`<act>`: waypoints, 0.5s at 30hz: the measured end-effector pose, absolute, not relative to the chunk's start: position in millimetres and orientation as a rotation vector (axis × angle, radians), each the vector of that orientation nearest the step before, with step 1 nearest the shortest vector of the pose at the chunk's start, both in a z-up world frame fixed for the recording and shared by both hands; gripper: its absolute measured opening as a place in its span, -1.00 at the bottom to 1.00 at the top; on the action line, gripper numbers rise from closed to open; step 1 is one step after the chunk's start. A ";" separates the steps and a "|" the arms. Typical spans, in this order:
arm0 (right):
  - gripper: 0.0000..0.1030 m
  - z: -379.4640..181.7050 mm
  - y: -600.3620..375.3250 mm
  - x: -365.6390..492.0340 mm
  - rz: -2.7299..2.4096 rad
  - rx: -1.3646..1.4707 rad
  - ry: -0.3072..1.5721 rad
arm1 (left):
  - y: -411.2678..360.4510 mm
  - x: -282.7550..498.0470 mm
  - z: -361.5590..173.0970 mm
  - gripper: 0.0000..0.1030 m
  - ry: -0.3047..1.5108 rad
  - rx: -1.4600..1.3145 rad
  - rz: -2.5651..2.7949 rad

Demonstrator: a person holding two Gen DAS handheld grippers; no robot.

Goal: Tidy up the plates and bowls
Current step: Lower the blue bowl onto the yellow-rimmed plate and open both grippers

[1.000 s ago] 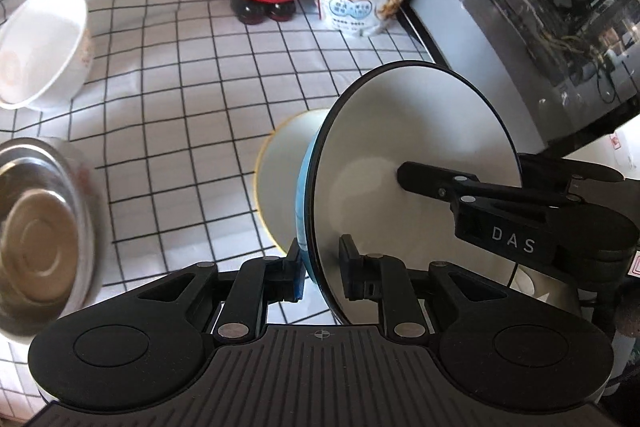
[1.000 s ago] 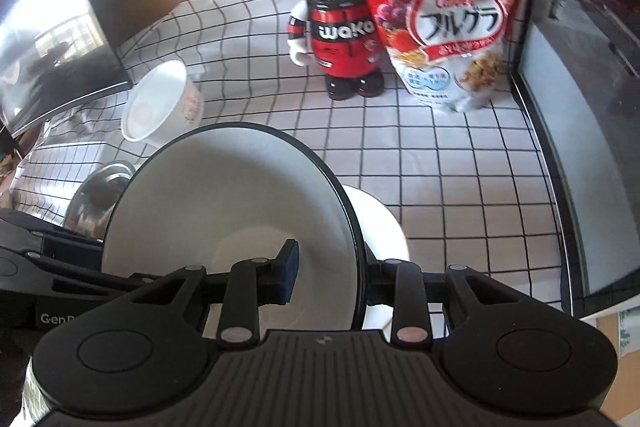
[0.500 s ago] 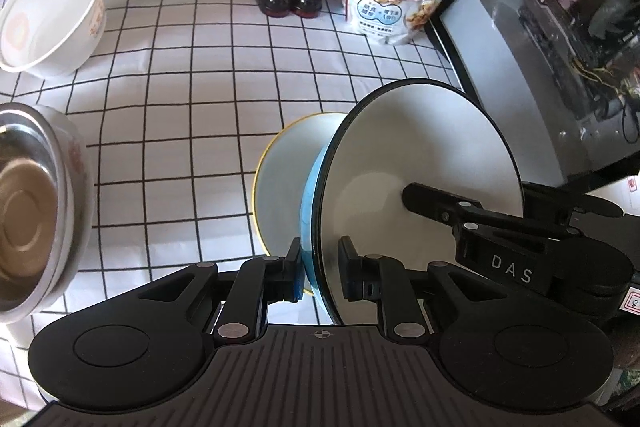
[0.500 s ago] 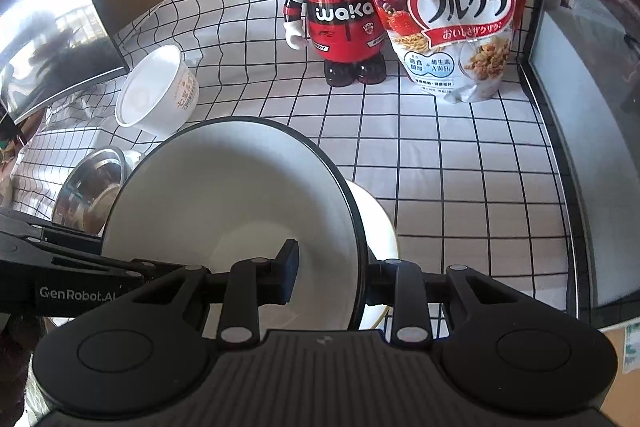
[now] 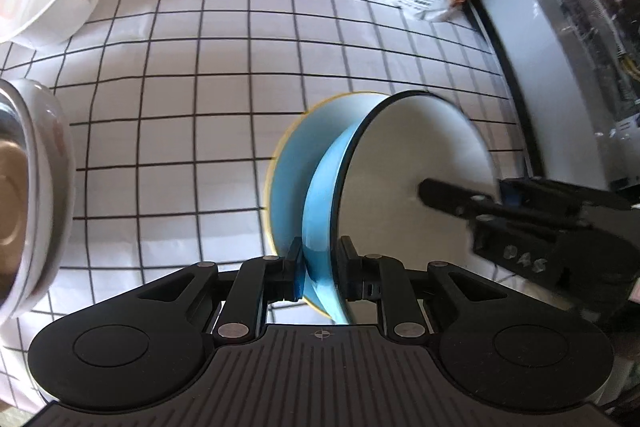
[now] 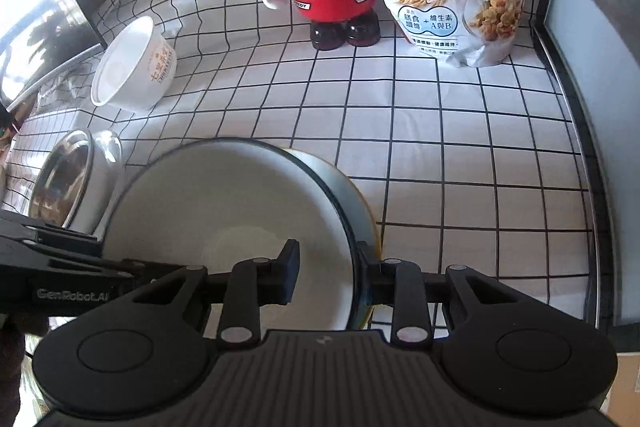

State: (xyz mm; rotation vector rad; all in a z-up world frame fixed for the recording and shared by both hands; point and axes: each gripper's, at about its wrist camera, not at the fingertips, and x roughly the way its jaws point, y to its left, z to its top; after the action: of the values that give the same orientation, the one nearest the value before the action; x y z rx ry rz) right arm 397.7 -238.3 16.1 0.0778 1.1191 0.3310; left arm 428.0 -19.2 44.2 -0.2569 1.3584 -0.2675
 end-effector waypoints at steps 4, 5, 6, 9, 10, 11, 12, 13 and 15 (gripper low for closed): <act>-0.42 13.6 -239.0 400.0 0.354 0.073 1.118 | -11.9 435.3 42.1 -0.61 1.343 -0.299 -0.255; -0.42 13.2 -239.3 400.8 0.360 0.073 1.117 | -11.1 436.3 42.2 -0.61 1.338 -0.302 -0.253; -0.42 12.9 -240.0 401.7 0.365 0.075 1.117 | -10.7 437.0 42.5 -0.61 1.335 -0.302 -0.254; -0.43 11.5 -242.3 403.8 0.380 0.088 1.117 | -9.5 440.1 42.2 -0.59 1.346 -0.303 -0.268; -0.43 10.9 -243.1 404.3 0.384 0.094 1.118 | -9.0 441.1 42.1 -0.57 1.352 -0.298 -0.277; -0.43 10.1 -243.9 404.3 0.388 0.100 1.121 | -8.8 441.4 42.2 -0.56 1.357 -0.297 -0.282; -0.43 9.2 -244.3 403.5 0.391 0.104 1.125 | -8.1 441.8 42.5 -0.54 1.361 -0.299 -0.286; -0.43 8.1 -244.7 402.7 0.396 0.105 1.128 | -8.2 441.9 43.1 -0.53 1.363 -0.298 -0.290; -0.44 6.8 -244.3 400.8 0.405 0.095 1.130 | -8.3 441.3 44.8 -0.52 1.364 -0.289 -0.296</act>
State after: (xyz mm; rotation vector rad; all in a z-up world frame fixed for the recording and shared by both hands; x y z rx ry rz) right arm 400.8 -244.3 6.8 0.0955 1.1304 0.4055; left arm 441.3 -8.3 44.8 -0.2890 1.3639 -0.2959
